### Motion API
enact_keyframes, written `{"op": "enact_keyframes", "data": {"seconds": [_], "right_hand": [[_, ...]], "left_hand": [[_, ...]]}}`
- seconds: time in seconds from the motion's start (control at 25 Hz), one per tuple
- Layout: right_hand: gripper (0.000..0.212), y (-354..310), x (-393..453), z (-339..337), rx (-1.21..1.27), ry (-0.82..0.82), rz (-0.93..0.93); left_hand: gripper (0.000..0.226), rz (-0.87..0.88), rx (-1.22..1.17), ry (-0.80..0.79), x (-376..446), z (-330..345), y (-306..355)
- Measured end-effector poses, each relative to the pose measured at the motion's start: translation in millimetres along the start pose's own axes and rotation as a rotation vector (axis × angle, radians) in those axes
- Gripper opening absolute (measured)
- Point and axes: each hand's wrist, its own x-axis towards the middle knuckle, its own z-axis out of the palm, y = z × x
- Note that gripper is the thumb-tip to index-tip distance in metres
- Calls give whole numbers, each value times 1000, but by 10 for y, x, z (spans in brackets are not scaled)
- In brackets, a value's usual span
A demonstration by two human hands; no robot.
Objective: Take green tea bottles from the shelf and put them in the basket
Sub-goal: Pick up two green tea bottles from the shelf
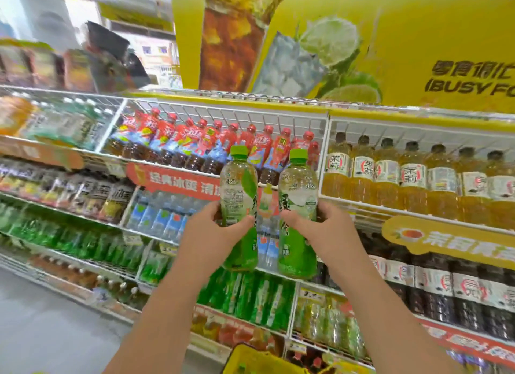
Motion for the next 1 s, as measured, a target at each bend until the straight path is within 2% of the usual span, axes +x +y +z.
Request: {"op": "enact_keyframes", "data": {"seconds": [0.2, 0.48, 0.68, 0.8, 0.92, 1.0], "right_hand": [[33, -252, -11, 1018, 25, -28, -22], [42, -841, -55, 3058, 151, -127, -99], [49, -1218, 25, 4334, 176, -235, -86], [62, -1359, 86, 4909, 167, -341, -96], [37, -1475, 197, 5480, 200, -425, -76], [33, -1552, 272, 5818, 200, -478, -80]], "left_hand": [[28, 24, 11, 38, 125, -1041, -332], [26, 9, 86, 74, 354, -3043, -903], [32, -59, 120, 200, 431, -4167, -1264], [36, -81, 137, 289, 498, -4631, -1463], [37, -111, 125, 381, 591, -5073, -1653], [37, -136, 114, 432, 702, -5336, -1802]]}}
